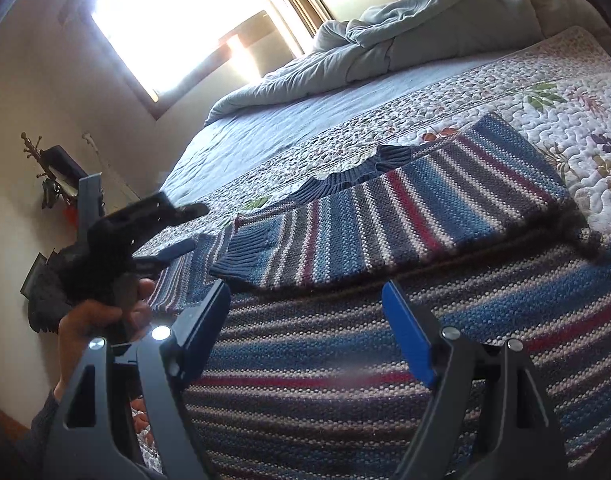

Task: Fold small clothes
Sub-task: 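Grasp the cuff of the other sleeve with the left tool, then carry the sleeve across the sweater body and open the left tool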

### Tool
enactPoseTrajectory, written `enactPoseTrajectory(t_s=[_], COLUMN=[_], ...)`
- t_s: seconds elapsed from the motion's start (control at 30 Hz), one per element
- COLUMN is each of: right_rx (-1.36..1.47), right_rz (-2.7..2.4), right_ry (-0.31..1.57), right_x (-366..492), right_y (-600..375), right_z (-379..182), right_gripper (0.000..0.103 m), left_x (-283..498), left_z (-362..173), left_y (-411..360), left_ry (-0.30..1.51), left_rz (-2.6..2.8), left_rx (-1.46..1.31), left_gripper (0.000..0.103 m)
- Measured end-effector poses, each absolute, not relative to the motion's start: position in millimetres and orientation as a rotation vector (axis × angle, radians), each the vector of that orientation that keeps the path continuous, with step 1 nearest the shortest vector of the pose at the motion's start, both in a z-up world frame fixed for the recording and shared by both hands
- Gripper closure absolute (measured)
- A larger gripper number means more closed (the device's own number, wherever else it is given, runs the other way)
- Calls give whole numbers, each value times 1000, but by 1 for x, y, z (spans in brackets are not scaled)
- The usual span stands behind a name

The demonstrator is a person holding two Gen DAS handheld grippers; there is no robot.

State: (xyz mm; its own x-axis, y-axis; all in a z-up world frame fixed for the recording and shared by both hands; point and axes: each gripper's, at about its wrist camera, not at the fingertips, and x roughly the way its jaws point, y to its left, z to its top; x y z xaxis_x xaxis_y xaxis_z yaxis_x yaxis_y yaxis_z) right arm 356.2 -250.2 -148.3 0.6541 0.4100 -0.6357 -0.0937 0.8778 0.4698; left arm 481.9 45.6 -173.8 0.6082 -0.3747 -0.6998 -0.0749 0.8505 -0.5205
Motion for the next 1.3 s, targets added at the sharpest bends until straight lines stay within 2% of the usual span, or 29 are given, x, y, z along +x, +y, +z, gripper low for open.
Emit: enactPoseTrajectory(t_s=[0.17, 0.23, 0.3, 0.37, 0.43, 0.5, 0.6, 0.7, 0.73, 0.8, 0.93, 1.07, 1.17, 1.3], right_rx=[399, 401, 403, 382, 363, 319, 244, 215, 210, 180, 44, -81, -164, 5], right_rz=[284, 278, 273, 269, 276, 277, 298, 337, 349, 369, 428, 535, 552, 597], right_ry=[827, 838, 845, 852, 858, 863, 885, 881, 872, 855, 789, 794, 762, 817], right_x=[358, 360, 361, 364, 365, 364, 360, 355, 351, 343, 325, 303, 287, 290], right_y=[-246, -246, -244, -237, -229, -217, -198, -185, -181, -167, -115, -68, -47, -50], right_z=[-155, -158, -161, -163, -165, -168, -173, -170, -168, -161, -141, -144, -159, -186], right_gripper=[24, 24, 24, 24, 24, 23, 22, 19, 16, 15, 14, 13, 13, 13], left_x=[498, 498, 490, 475, 450, 408, 360, 322, 315, 305, 309, 305, 320, 350], left_z=[-216, -238, -235, -223, -207, -198, -201, -216, -224, -239, -225, -211, -214, -225], left_y=[35, 42, 51, 62, 76, 96, 122, 149, 159, 178, 202, 274, 339, 445], left_ry=[1020, 1067, 1044, 1008, 937, 861, 804, 773, 767, 773, 739, 610, 617, 586], left_rz=[-215, -180, -189, -192, -192, -172, -94, 43, 60, 62, 8, 12, 45, 100], left_rx=[-577, -600, -643, -672, -711, -756, -737, -690, -704, -760, -762, -868, -928, -1085], left_gripper=[37, 42, 43, 38, 24, 17, 10, 8, 8, 8, 8, 5, 4, 4])
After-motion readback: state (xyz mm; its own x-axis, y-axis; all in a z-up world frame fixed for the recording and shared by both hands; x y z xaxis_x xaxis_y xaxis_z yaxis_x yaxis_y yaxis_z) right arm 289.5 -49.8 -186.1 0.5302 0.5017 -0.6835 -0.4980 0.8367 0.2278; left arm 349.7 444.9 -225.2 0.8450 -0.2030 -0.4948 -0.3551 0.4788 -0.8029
